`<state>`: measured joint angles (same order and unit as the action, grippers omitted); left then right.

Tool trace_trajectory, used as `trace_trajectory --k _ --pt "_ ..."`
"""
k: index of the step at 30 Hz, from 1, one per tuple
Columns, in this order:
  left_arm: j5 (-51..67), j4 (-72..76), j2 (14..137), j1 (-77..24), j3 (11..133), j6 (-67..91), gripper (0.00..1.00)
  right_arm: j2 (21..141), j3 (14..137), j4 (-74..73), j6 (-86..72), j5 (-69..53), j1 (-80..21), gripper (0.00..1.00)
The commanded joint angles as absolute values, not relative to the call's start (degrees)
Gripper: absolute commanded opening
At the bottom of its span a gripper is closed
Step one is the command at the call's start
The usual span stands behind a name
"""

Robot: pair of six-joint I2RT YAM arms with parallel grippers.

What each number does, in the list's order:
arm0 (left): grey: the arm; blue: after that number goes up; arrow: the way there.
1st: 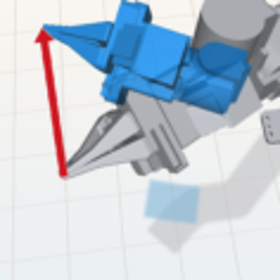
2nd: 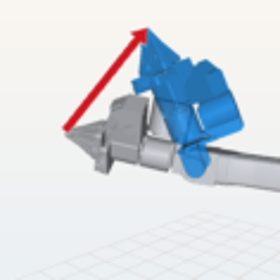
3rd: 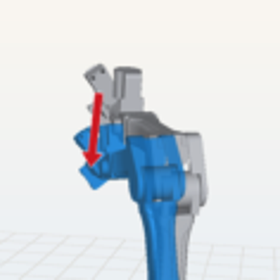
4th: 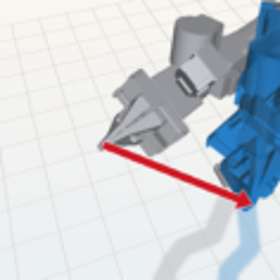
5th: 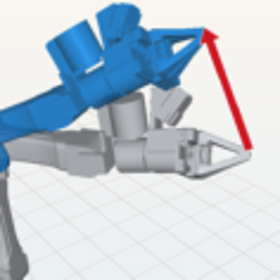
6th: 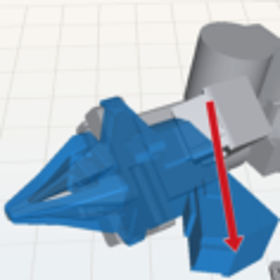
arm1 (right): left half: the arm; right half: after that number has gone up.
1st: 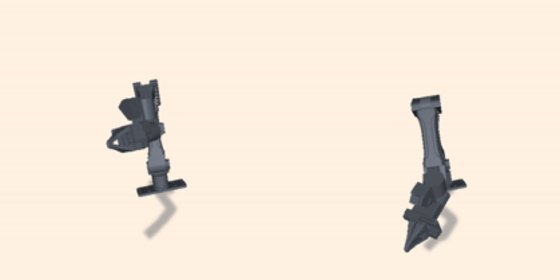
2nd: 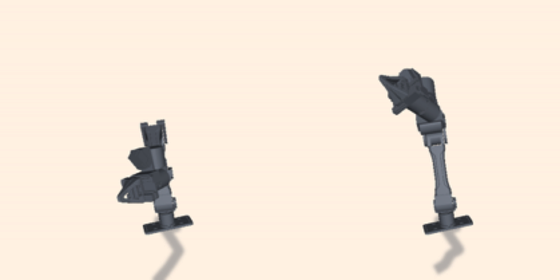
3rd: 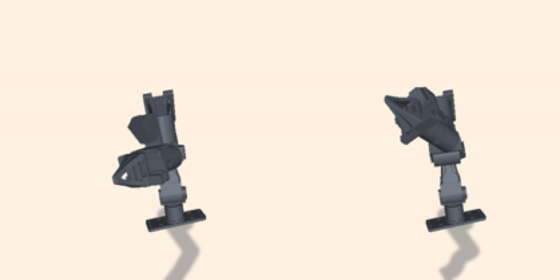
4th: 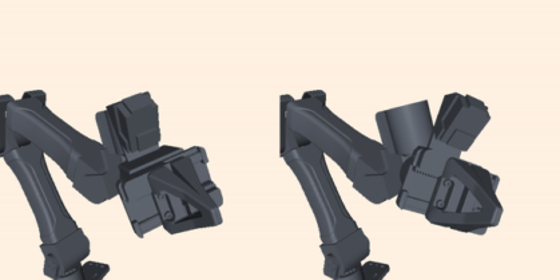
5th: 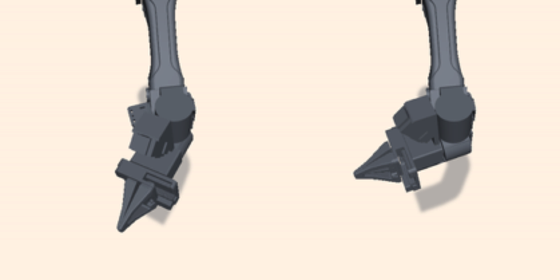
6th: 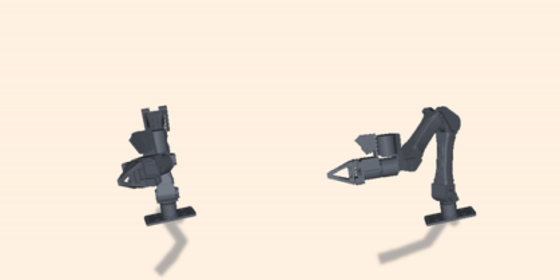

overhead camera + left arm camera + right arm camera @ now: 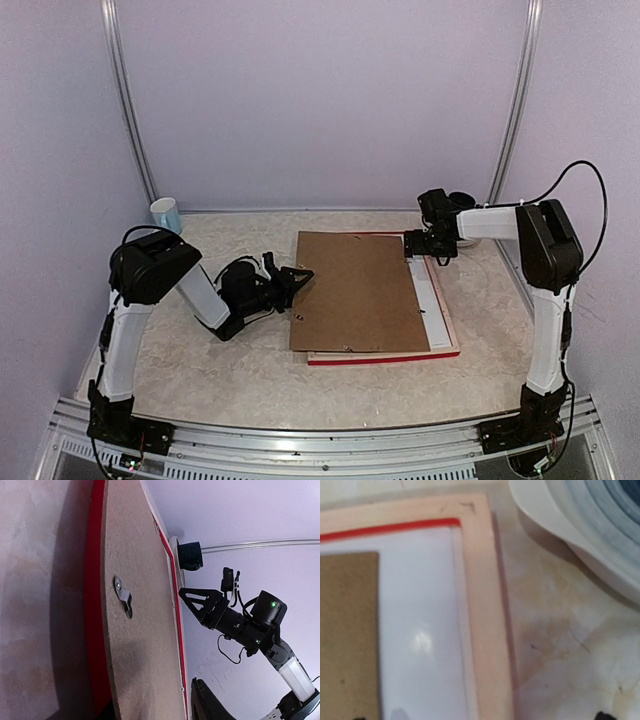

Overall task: Put the photo into the frame
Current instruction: Adjust the fastener on the backboard.

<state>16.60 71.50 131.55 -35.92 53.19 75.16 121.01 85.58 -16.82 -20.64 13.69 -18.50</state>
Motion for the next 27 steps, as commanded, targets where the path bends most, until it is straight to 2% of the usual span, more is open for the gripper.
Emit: trace_trajectory --k 1,8,27 --pt "17.53 70.61 134.16 -35.03 53.57 73.86 0.39 123.81 87.61 -19.35 -19.38 16.85 -19.85 0.99" --pt "18.8 71.61 135.46 -35.02 54.13 74.44 0.39 124.83 87.03 -21.11 -19.22 18.02 -21.62 0.99" --pt "18.48 72.19 137.0 -35.24 54.22 75.39 0.39 117.17 81.29 -22.74 -21.97 22.02 -23.91 0.99"
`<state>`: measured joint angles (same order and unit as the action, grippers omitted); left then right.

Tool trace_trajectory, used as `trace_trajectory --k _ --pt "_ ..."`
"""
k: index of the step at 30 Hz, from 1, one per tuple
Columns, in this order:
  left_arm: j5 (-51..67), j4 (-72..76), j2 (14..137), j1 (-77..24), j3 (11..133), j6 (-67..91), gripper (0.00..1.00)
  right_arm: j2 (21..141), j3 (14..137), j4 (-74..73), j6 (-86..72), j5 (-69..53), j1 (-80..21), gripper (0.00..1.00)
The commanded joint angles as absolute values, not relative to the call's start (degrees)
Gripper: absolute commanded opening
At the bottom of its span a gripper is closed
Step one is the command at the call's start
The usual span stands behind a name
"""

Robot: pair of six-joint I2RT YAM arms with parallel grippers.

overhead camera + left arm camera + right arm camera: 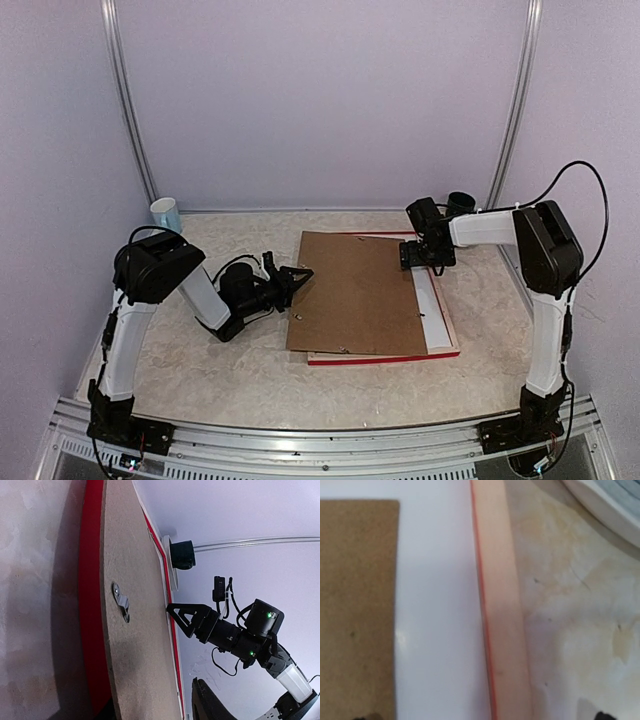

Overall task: Put the photo into the frame
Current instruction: Adjust the fastener on the backboard.

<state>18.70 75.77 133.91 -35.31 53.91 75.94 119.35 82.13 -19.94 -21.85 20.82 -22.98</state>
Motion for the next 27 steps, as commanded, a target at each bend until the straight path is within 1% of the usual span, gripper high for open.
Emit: trace_trajectory --k 1,13,27 --pt "18.54 72.29 137.11 -35.24 54.23 75.44 0.39 117.53 81.76 -23.07 -21.87 21.97 -23.91 0.99" --pt "18.8 72.84 138.01 -35.42 54.54 75.82 0.39 119.3 84.05 -22.38 -21.22 26.76 -23.67 0.99" --pt "18.88 73.3 138.51 -35.33 54.4 75.8 0.39 124.18 87.69 -23.79 -19.89 26.08 -23.47 0.99"
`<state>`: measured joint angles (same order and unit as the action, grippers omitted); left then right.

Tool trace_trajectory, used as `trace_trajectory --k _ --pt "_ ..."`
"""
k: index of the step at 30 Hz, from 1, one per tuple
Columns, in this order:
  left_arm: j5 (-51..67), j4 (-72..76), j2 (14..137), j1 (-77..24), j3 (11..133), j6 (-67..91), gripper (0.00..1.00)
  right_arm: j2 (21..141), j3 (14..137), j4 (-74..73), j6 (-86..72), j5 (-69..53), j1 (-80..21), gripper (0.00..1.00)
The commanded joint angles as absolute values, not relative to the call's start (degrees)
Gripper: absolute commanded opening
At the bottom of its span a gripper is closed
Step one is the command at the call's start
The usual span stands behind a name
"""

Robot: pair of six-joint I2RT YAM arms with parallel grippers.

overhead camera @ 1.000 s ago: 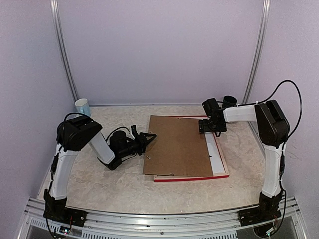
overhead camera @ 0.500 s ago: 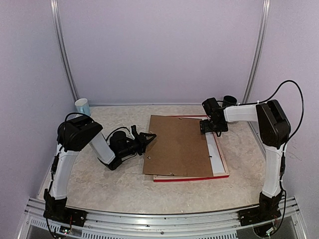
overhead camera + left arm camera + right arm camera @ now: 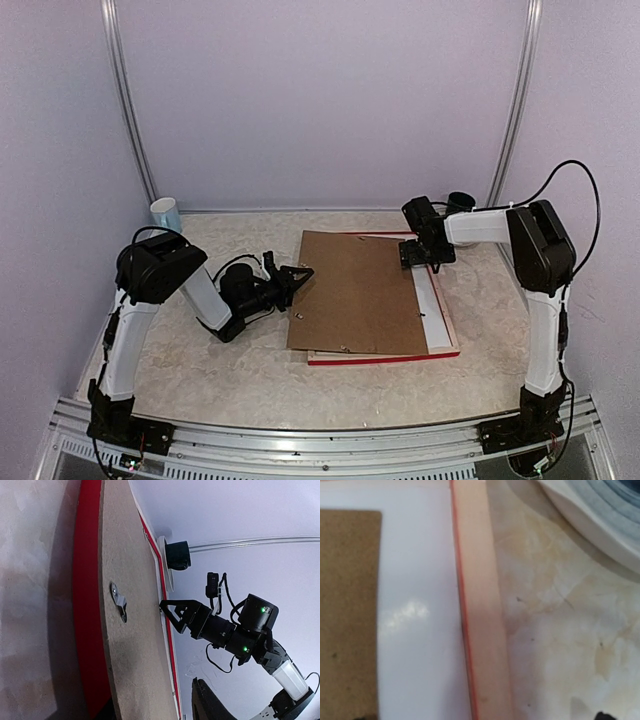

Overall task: Put the photo into the frame
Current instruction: Adjust the fastener on the backboard.

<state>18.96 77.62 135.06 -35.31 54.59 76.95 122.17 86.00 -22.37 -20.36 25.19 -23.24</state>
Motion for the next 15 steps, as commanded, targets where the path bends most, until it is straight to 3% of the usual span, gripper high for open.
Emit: trace_trajectory --k 1,15 --pt "18.89 73.3 138.52 -35.41 54.4 75.84 0.39 124.09 87.65 -24.05 -20.04 26.12 -23.47 0.99" --pt "18.12 73.02 139.06 -35.51 54.15 76.46 0.35 120.32 84.87 -25.84 -21.67 25.61 -23.47 0.99"
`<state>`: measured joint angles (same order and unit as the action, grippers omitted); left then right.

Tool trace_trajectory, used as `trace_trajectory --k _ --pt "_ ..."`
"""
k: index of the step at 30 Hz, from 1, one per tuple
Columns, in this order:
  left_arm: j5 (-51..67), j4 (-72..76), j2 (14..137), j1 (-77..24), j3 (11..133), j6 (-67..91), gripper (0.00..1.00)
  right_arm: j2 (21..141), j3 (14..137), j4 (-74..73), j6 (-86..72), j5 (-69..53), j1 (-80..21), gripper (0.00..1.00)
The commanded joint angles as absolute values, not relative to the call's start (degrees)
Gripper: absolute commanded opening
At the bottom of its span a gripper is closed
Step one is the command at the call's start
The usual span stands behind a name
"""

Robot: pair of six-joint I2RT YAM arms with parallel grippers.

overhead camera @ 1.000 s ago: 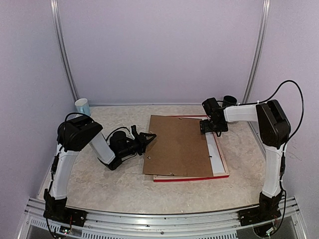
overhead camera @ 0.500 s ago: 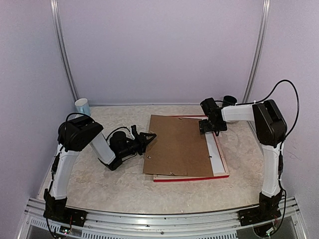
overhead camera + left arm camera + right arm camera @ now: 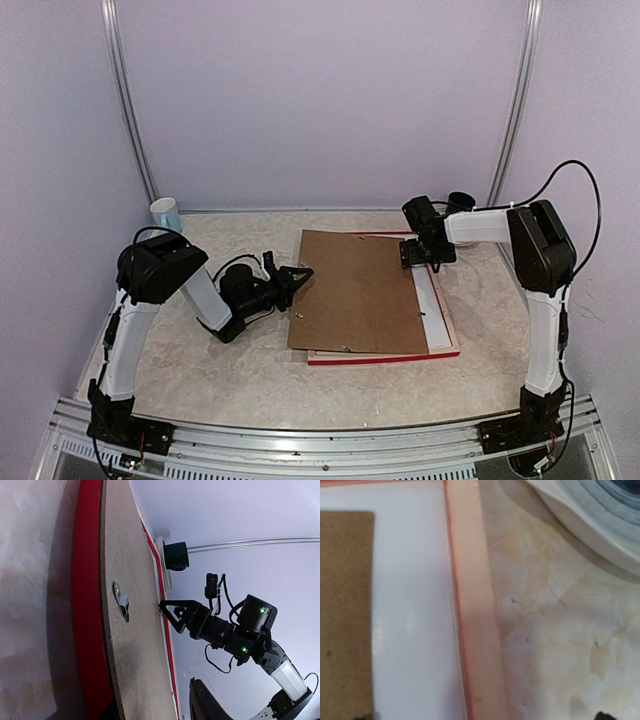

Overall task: Put the photo into the frame
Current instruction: Adjust the fastener on the backboard.

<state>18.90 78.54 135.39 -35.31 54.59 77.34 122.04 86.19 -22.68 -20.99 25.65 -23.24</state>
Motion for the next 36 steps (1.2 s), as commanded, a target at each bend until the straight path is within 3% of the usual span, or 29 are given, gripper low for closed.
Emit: trace_trajectory --k 1,14,24,36 --pt "18.09 73.02 139.05 -35.51 54.15 76.44 0.34 120.29 84.78 -26.04 -21.77 25.27 -23.47 0.99" --pt "17.93 72.87 139.92 -35.93 54.8 76.9 0.21 116.1 82.41 -26.28 -22.9 21.19 -23.47 0.99" --pt "17.92 73.4 140.74 -35.86 54.87 77.55 0.23 112.03 79.21 -27.57 -22.82 20.99 -23.47 0.99" --pt "15.81 72.81 141.12 -36.2 54.1 77.26 0.3 93.94 60.53 -27.25 -22.96 13.81 -25.34 0.99"
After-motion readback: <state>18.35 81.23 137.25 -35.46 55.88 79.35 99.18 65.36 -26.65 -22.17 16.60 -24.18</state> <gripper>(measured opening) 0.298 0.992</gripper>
